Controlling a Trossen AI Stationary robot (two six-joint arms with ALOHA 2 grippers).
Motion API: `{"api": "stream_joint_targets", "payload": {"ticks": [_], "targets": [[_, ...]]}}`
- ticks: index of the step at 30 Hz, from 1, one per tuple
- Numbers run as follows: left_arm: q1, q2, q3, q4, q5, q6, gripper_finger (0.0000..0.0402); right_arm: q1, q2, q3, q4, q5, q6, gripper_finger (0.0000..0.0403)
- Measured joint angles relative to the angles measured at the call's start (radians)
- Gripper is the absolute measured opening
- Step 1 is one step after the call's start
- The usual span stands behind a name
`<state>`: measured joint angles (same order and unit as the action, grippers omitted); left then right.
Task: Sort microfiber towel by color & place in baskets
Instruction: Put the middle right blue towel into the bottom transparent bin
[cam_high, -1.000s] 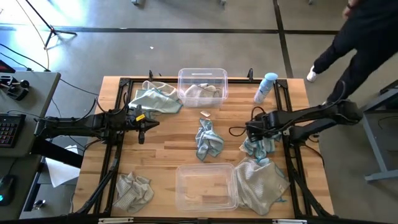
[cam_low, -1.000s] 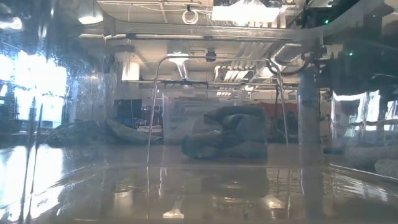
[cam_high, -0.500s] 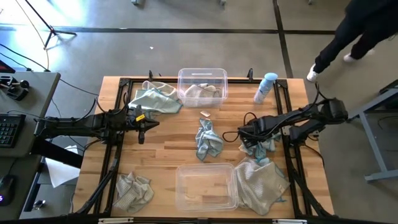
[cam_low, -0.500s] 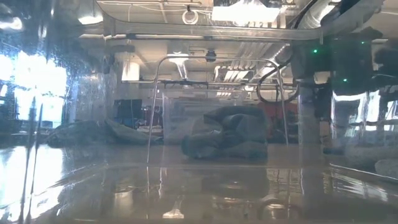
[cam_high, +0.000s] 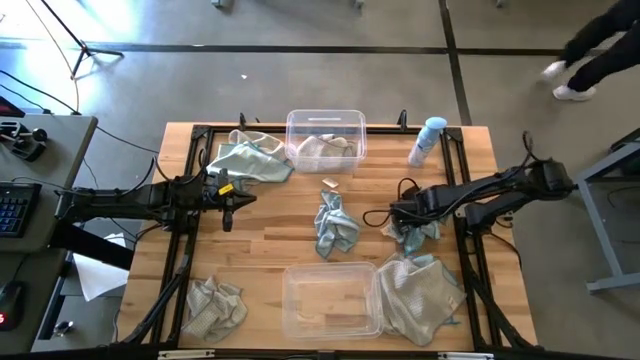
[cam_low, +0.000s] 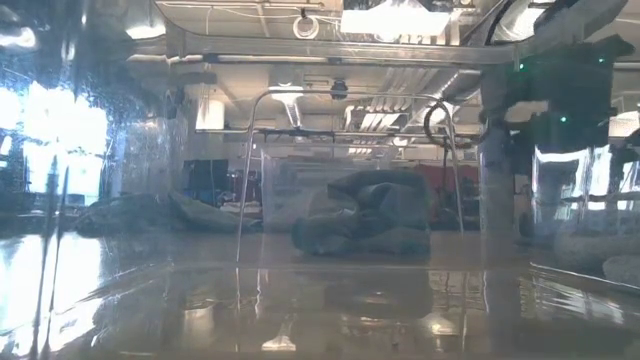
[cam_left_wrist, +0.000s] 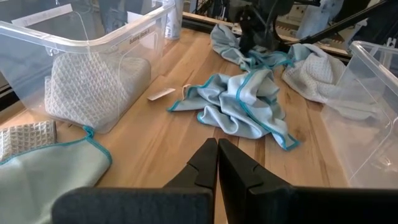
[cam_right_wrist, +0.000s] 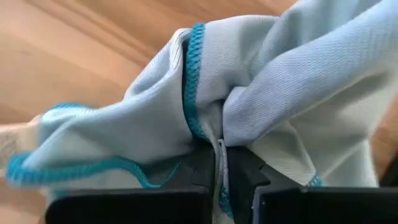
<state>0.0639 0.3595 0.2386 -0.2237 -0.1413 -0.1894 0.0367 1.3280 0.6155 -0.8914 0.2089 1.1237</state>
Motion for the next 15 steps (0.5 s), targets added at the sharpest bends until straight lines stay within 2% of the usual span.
{"api": "stream_joint_targets", "payload": {"ticks": [2,7,12,15], "targets": [[0.000,0.000,0.000,-0.001,0.000,0.000,0.0000,0.013,-0.038,0.000,0.000,0.000,-0.006,0.0022],[0.000,0.000,0.000,-0.013,0.000,0.000,0.0000,0.053,-0.149,0.000,-0.008,0.036,0.010,0.0006],[0.000,0.000,0.000,-0.014,0.000,0.000,0.0000,0.104,-0.267,0.004,-0.015,0.104,0.056,0.0004],[0.000,0.000,0.000,-0.014,0.000,0.000,0.0000,0.142,-0.304,0.052,-0.073,0.159,0.089,0.0003]]}}
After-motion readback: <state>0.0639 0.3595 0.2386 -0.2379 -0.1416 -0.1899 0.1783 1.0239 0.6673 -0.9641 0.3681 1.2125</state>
